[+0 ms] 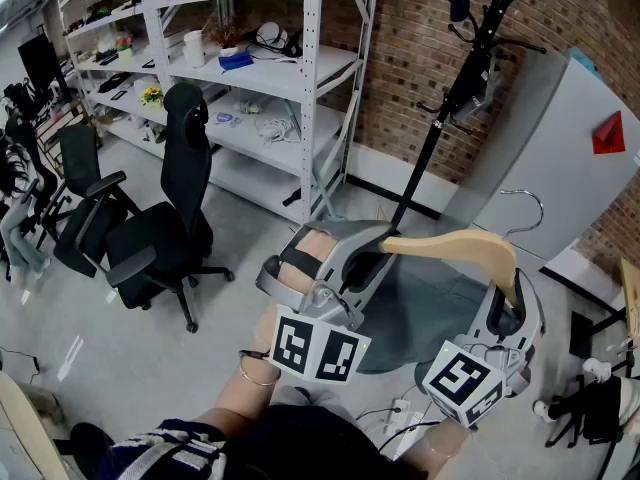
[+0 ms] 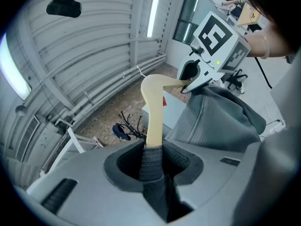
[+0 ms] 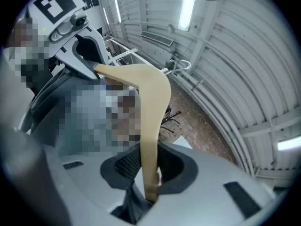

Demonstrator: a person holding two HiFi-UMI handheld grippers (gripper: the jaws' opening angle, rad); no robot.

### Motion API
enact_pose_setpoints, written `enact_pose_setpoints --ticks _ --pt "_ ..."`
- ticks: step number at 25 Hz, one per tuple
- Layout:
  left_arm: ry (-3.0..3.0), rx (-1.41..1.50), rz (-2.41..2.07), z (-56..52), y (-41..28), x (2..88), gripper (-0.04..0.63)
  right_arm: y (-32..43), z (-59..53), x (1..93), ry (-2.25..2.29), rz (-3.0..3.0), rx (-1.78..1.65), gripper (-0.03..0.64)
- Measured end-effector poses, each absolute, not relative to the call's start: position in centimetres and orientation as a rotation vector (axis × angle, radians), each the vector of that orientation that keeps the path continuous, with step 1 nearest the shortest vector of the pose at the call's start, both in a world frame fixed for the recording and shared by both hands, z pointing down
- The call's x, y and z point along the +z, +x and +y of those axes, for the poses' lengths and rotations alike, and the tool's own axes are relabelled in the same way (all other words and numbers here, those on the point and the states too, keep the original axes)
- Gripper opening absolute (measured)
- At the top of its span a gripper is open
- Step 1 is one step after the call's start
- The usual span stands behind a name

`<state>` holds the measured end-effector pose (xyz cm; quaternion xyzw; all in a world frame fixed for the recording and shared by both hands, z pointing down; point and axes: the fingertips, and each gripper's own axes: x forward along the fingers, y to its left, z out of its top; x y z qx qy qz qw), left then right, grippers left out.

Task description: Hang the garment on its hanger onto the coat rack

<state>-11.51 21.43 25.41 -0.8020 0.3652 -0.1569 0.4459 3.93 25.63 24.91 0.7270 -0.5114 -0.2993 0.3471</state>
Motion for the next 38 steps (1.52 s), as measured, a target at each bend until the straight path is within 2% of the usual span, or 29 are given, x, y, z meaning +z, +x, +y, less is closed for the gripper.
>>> enact_pose_setpoints --ticks 22,38 --pt "-1.978 -0.454 0.966 14.6 -4.7 27.4 0.107 11.0 17.8 26.9 1.848 -1.42 -0.794 0.094" --pt "-1.986 -0.438 0.9 -3.5 1.3 27.1 0.106 16.7 0.2 26.9 1.885 -1.388 -0.741 0.094"
